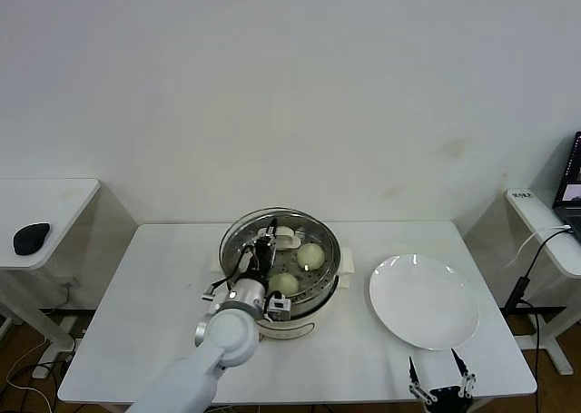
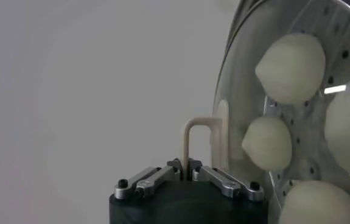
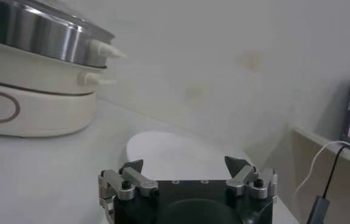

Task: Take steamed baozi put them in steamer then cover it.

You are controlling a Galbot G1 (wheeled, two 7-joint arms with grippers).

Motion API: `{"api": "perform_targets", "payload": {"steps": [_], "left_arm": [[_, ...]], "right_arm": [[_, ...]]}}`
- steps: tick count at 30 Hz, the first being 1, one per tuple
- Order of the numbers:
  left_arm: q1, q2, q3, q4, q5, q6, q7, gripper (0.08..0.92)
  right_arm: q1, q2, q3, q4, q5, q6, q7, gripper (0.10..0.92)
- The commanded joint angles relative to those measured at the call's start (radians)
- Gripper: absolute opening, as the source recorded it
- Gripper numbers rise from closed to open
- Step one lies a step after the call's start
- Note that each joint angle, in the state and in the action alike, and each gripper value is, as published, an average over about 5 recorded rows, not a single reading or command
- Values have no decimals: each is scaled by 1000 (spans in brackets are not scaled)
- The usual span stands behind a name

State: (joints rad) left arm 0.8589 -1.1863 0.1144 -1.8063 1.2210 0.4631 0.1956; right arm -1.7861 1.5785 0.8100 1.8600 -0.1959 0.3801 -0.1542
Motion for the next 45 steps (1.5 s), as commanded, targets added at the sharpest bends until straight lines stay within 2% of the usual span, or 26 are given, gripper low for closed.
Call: {"api": "perform_targets", "payload": {"steps": [1, 17, 21, 31, 37, 41, 45], "left_arm": [[-1, -8, 16, 3, 0, 1, 11, 136], [-1, -11, 19, 5, -19, -1, 9, 136], [23, -4, 9, -26, -41, -1, -13, 171], [169, 60, -71, -182, -178, -16, -123, 444], [325, 122, -177, -344, -432, -44, -220, 617], [502, 158, -289, -433, -666, -154, -321, 737], [696, 155, -452, -456, -865, -370, -382, 811]], "right_arm": [[1, 1, -1, -4, -1, 1, 0, 823], [10, 0, -7, -23, -6, 2, -3, 823], [13, 0, -6, -30, -8, 3, -2, 823], [13, 0, -9, -34, -14, 5, -2, 823], [12, 0, -11, -33, -15, 7, -1, 823], [11, 0, -10, -32, -15, 9, -2, 823], [9, -1, -11, -25, -15, 8, -3, 823]]}}
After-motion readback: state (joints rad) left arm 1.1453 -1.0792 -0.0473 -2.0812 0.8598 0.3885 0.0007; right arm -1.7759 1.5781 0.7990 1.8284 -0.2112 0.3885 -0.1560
